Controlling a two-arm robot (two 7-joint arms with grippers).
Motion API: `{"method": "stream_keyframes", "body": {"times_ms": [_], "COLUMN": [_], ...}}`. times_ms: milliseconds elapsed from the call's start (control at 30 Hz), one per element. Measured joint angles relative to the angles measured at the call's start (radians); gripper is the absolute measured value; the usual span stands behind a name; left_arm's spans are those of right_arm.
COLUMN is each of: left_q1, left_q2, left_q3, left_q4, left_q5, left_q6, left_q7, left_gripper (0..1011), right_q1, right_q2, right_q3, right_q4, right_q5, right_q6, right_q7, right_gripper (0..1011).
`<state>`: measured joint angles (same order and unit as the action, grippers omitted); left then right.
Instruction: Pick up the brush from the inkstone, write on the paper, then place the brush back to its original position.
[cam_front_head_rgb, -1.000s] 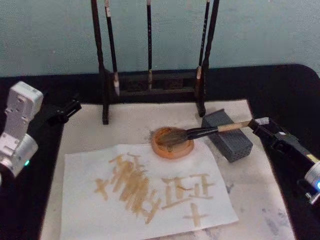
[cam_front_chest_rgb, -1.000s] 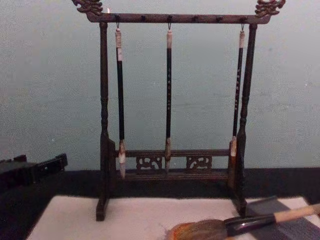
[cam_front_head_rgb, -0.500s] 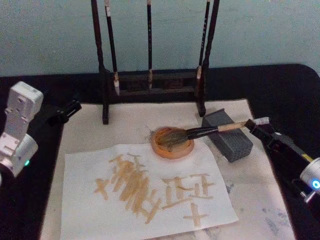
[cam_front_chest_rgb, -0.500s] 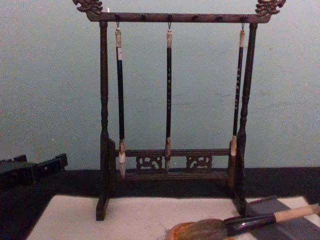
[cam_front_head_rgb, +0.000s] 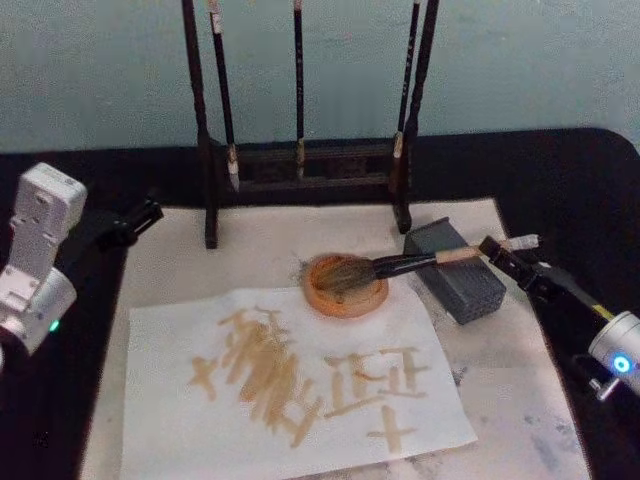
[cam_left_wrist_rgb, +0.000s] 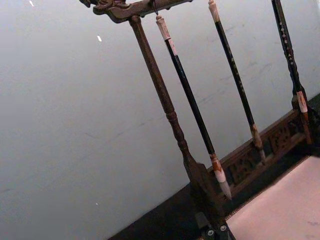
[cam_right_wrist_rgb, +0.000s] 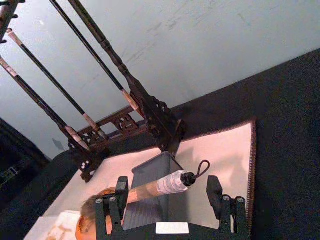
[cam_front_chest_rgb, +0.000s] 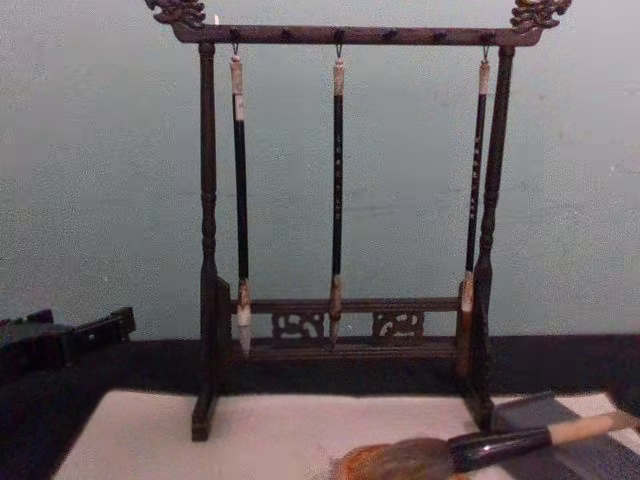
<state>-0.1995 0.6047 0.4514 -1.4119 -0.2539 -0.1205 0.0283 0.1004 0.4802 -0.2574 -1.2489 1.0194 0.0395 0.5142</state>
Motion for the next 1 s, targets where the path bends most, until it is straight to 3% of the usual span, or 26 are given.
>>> {"method": "stream_keyframes", "body": {"times_ms": [600,833,1000], "left_q1": [0.0,0.0,0.0], "left_q2": [0.0,0.0,0.0], "left_q3": [0.0,0.0,0.0], "left_q4": [0.0,0.0,0.0], "left_q5": [0.0,0.0,0.0], "left_q6": [0.0,0.0,0.0], "left_q7": [0.0,0.0,0.0], "left_gripper": [1002,1002,1002], "right_q1": [0.016,0.015,0.015], "right_q2": [0.001,0.001,0.001], "right_q3": [-0.016,-0.014,-0.014], "right_q4": [0.014,0.013,0.013], "right_q5": [0.0,0.0,0.0], "right_q6": [-0.011,-0.01,-0.009], "right_q7": [0.023,0.021,0.02], "right_gripper": [1008,888,723]}}
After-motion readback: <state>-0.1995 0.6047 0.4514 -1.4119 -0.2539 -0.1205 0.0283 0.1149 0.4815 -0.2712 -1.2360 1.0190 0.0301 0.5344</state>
